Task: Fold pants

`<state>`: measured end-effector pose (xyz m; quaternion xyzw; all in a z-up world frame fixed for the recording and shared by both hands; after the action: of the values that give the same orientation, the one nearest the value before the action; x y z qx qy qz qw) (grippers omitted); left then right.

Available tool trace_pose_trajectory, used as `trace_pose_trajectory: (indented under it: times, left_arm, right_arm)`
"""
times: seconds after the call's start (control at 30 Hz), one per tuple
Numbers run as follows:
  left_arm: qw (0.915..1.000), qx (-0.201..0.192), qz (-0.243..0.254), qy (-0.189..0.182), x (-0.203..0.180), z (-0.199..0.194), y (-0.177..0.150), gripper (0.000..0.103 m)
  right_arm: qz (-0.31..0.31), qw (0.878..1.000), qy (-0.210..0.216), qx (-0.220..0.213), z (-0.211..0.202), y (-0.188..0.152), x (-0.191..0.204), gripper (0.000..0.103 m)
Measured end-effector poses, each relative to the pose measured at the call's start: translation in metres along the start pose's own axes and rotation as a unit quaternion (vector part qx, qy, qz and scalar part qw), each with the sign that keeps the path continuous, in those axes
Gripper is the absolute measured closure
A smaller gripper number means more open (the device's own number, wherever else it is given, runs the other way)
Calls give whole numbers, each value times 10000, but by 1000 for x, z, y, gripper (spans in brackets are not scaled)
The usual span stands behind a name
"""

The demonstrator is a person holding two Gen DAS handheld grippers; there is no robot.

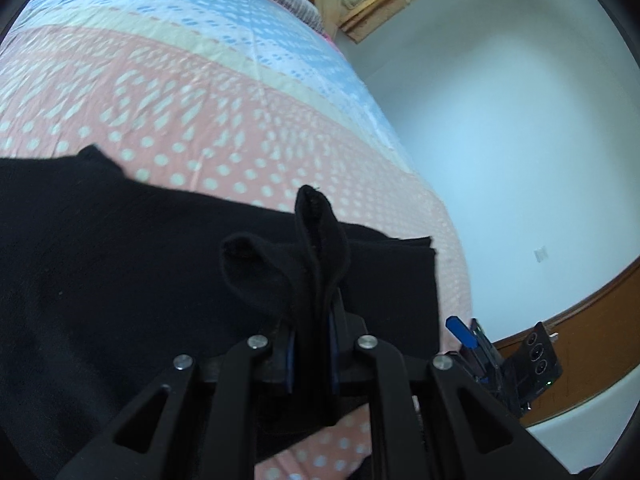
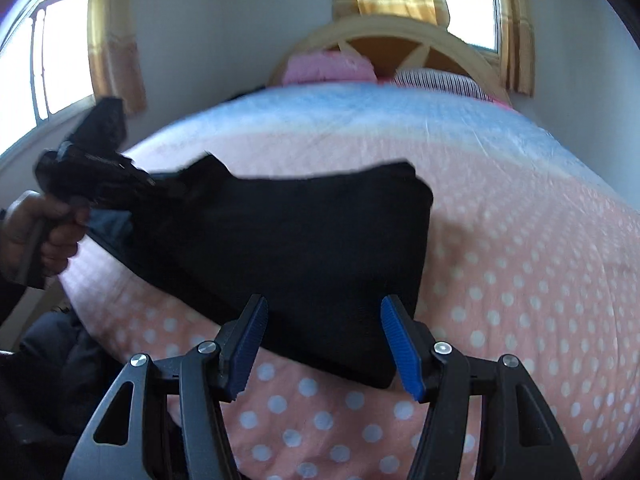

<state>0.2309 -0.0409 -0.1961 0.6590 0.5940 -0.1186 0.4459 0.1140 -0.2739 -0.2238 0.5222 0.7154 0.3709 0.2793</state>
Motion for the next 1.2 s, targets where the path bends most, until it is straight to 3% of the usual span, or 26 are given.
trace_pose_trajectory:
  times: [0.17,0.33,0.4,0.5,0.53,0.57,0.6,0.67,0.7,0.8,0.87,0.93,1.0,1.07,1.1,1.13,1.2]
  left_arm:
    - [9990,-108,198,397,12,-7,-8,73]
    - [9931,-414,662,873,12,-29,-10,47]
    - [9894,-637,816,1014,8,-38,-6,44]
    - [9840,-913,1058,1105,0,-49,-4,35]
    - [9815,-989,1165,1150,-4,-51,-4,32]
    - [9796,-1040,1257,1176,-6,-52,-4,30]
    - [9774,-1082,1367,1191,-10,-50,-5,28]
    - [9752,-1066,1536,1187,-14,-42,-7,27]
    - [9749,-991,1615,1172,-15,-34,-10,27]
    - [9718,-804,1708,1410,-9,-15,-15,27]
    - [9690,-663,1632,1731,2,-4,-16,27]
    - [9661,-712,1690,1819,7,-1,-20,26]
    - [9573,-657,1933,2048,3,4,-22,26]
    - [9510,-626,2076,2203,-2,7,-24,24]
    - [9495,-631,2096,2249,-3,7,-24,24]
    - [9508,-659,2053,2226,-5,3,-24,24]
    - [9560,-910,1922,2021,-10,-9,-20,24]
  right_arm:
    - [606,9968,408,-336,-14,20,-12,42]
    - [909,9944,70,-532,-6,53,-34,42]
    - [1118,9926,-61,-475,4,62,-53,42]
    - [1536,9879,-83,-187,23,66,-84,59]
    - [1695,9855,-30,-110,26,64,-93,60]
    - [1838,9828,161,-23,32,64,-99,61]
    - [1964,9791,526,108,40,62,-102,69]
    - [2009,9758,801,306,53,58,-101,75]
    - [2044,9747,832,368,58,57,-101,89]
    - [2442,9650,922,238,58,62,-109,94]
    - [2443,9659,826,226,63,65,-108,94]
    - [2243,9720,487,505,81,65,-105,94]
    - [2332,9694,490,589,88,65,-107,93]
    - [2472,9668,426,480,79,64,-113,84]
    - [2444,9688,206,351,68,65,-114,67]
    - [2366,9713,48,223,61,66,-113,59]
    - [2167,9760,10,-207,36,73,-98,59]
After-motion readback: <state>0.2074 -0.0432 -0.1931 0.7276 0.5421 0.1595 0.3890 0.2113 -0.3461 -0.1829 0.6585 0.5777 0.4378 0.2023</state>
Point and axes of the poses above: each gripper's, at about its wrist camera, not at the fingertips, and z roughly the way its jaws point, x to its left, y to its top, the point moved 3 cm from there along z, roughly the way its jaws point, and after that the axes turned 4 degrees about -x, right-handed, at the moved point
